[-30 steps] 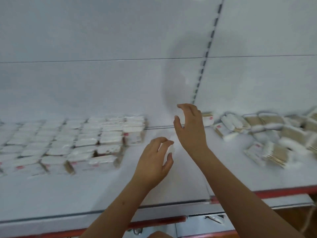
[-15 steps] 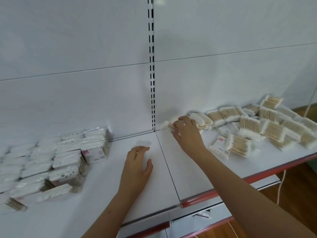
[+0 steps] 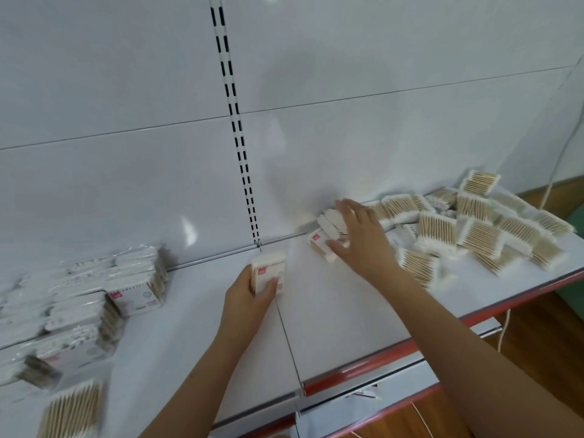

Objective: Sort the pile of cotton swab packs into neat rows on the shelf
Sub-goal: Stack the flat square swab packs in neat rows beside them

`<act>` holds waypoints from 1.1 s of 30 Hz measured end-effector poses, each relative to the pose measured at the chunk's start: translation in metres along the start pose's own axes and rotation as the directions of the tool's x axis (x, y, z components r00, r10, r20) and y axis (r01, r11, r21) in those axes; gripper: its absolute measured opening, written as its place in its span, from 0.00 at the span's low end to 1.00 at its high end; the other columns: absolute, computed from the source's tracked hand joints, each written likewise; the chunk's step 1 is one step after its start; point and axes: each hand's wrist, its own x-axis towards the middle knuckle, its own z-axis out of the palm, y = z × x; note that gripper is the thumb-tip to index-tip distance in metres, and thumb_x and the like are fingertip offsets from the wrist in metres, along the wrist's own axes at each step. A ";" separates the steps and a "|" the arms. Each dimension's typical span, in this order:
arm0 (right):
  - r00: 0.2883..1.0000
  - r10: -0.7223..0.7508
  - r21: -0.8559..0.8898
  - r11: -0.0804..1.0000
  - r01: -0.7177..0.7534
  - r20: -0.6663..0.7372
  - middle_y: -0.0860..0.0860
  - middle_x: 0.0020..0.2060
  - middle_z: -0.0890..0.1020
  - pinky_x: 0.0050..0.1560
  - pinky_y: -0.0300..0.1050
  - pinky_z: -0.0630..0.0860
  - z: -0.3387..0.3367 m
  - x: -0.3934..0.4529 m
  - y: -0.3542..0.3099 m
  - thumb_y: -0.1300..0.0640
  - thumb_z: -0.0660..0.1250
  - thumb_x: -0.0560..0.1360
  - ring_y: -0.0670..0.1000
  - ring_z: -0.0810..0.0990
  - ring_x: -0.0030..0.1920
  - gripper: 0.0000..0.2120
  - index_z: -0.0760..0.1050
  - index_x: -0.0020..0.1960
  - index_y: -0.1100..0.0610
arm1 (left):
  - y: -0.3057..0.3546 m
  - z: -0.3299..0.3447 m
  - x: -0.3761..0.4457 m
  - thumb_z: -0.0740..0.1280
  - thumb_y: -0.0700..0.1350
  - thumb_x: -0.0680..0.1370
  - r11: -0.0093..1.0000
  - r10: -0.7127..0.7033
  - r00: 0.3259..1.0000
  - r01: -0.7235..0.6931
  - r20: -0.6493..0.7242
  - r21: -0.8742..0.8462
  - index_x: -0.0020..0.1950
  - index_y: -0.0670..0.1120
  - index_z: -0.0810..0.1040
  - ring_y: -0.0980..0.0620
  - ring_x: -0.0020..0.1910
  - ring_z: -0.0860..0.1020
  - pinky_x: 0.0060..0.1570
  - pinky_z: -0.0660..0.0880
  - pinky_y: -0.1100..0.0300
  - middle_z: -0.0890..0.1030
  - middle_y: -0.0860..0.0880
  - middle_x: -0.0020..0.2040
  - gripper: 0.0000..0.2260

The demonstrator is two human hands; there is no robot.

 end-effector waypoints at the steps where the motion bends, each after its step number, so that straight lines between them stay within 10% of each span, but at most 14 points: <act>1: 0.998 0.044 -0.046 0.998 -0.041 0.050 0.58 0.71 0.70 0.70 0.57 0.66 0.003 0.006 0.017 0.48 0.76 0.70 0.62 0.68 0.70 0.39 0.65 0.75 0.58 | 0.000 0.001 -0.001 0.71 0.45 0.79 0.999 -0.029 0.999 0.028 -0.023 -0.031 0.53 0.53 0.78 0.73 0.44 0.78 0.41 0.72 0.75 0.82 0.60 0.48 0.06; 11: 0.980 0.195 0.225 0.954 -0.197 0.031 0.50 0.45 0.79 0.42 0.48 0.72 0.000 0.022 0.022 0.50 0.72 0.73 0.53 0.78 0.45 0.19 0.71 0.61 0.55 | 0.000 0.007 -0.005 0.71 0.43 0.79 0.991 -0.081 0.994 0.072 -0.077 -0.115 0.54 0.52 0.79 0.69 0.45 0.80 0.41 0.74 0.75 0.83 0.57 0.50 0.06; 15: 0.945 0.318 0.611 0.734 -0.296 0.076 0.47 0.41 0.79 0.40 0.40 0.74 -0.022 0.000 -0.025 0.53 0.72 0.75 0.43 0.78 0.39 0.15 0.69 0.54 0.57 | 0.006 0.003 -0.001 0.70 0.43 0.80 0.960 -0.152 0.987 0.135 -0.052 -0.245 0.59 0.49 0.77 0.64 0.49 0.82 0.42 0.76 0.72 0.84 0.54 0.54 0.09; 21: 0.893 0.074 0.799 0.417 -0.433 0.445 0.45 0.54 0.84 0.47 0.38 0.80 -0.006 -0.028 -0.072 0.57 0.68 0.79 0.44 0.83 0.53 0.12 0.73 0.61 0.52 | 0.018 -0.005 -0.011 0.61 0.57 0.81 0.792 -0.166 0.980 0.201 0.113 -0.577 0.69 0.44 0.75 0.43 0.60 0.82 0.55 0.80 0.46 0.82 0.43 0.62 0.23; 29: 0.809 -0.099 0.763 0.417 -0.494 0.579 0.50 0.55 0.82 0.55 0.48 0.81 0.025 -0.047 -0.123 0.53 0.63 0.81 0.48 0.83 0.55 0.07 0.72 0.59 0.48 | 0.002 -0.033 -0.032 0.74 0.57 0.74 0.801 -0.242 0.957 0.290 0.159 -0.524 0.70 0.46 0.72 0.43 0.63 0.80 0.66 0.73 0.39 0.81 0.44 0.64 0.29; 33: 0.877 -0.086 0.696 0.647 -0.311 0.472 0.50 0.59 0.70 0.61 0.49 0.75 0.040 -0.050 -0.149 0.31 0.56 0.75 0.47 0.75 0.61 0.22 0.66 0.61 0.45 | -0.005 -0.051 -0.038 0.72 0.48 0.77 0.810 -0.215 0.956 0.288 0.198 -0.511 0.70 0.44 0.73 0.40 0.62 0.80 0.65 0.74 0.41 0.82 0.41 0.62 0.23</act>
